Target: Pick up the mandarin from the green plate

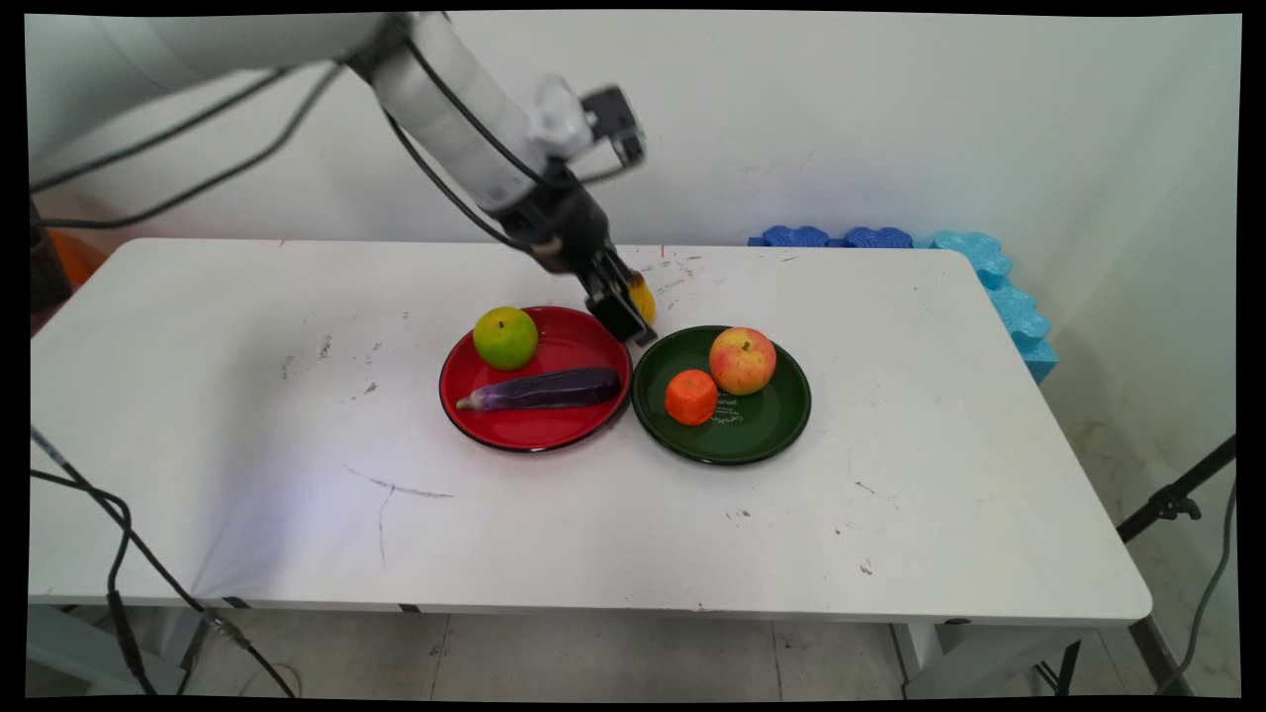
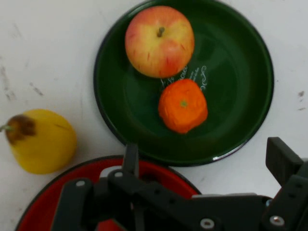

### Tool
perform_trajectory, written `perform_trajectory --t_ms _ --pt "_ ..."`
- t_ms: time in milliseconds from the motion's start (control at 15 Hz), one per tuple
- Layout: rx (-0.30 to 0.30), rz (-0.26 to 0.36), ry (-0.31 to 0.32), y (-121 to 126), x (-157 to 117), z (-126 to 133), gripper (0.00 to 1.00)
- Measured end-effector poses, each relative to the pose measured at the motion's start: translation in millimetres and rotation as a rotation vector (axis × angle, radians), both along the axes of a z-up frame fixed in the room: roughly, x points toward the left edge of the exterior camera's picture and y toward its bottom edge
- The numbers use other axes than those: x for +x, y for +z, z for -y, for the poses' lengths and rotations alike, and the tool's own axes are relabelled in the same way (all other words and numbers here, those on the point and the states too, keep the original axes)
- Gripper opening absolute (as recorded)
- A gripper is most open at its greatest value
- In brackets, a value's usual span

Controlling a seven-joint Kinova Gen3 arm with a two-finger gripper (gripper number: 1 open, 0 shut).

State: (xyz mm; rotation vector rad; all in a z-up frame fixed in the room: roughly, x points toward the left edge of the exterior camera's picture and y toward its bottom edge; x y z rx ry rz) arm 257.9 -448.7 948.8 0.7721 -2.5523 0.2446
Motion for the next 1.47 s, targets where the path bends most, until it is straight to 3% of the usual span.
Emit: perform_trajectory --t_ms 667,1467 --pt "0.083 0.026 0.059 -86 -42 35 1.00" --pt "0.102 0.013 0.078 -132 -65 54 1.00"
